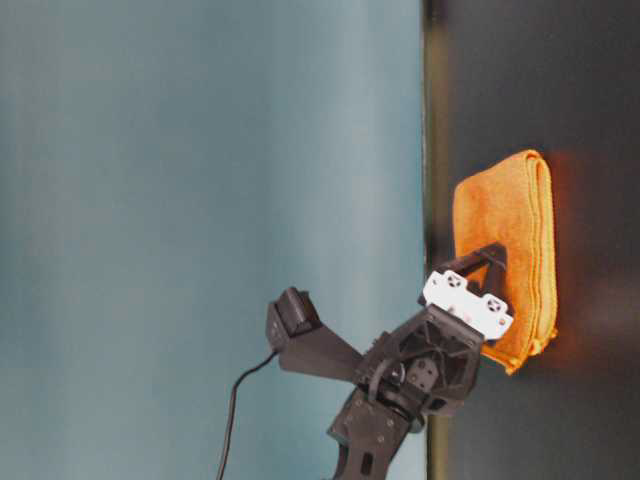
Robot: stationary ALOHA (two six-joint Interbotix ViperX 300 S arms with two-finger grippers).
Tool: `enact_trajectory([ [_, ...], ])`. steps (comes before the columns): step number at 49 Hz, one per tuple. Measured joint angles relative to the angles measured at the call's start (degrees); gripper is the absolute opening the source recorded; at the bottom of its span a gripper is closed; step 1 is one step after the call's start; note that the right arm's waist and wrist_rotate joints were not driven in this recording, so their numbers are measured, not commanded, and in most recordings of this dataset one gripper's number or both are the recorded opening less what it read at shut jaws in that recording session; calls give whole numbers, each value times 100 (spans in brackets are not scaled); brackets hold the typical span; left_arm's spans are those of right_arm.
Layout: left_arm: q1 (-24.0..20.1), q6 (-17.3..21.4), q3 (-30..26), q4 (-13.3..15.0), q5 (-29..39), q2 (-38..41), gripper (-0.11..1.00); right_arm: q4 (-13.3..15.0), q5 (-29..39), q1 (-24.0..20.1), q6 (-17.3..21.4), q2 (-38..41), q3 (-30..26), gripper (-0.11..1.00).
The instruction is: Push an orange cloth with the left arm to wipe the desk.
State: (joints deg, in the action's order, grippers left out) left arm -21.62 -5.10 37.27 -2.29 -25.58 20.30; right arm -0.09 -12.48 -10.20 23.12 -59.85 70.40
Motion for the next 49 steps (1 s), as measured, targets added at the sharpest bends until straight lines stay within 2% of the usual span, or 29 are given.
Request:
enact_trajectory([
  [18,703,62,773,0,-9,-545,83,0,62,0,0,-193,105,0],
  [31,1626,-18,1433,0,-26,-1011,83,-9,70,0,9,-272,105,0],
  [49,3015,-149,1600,0,-53,-1107,83,0,70,0,9,-281,105,0],
])
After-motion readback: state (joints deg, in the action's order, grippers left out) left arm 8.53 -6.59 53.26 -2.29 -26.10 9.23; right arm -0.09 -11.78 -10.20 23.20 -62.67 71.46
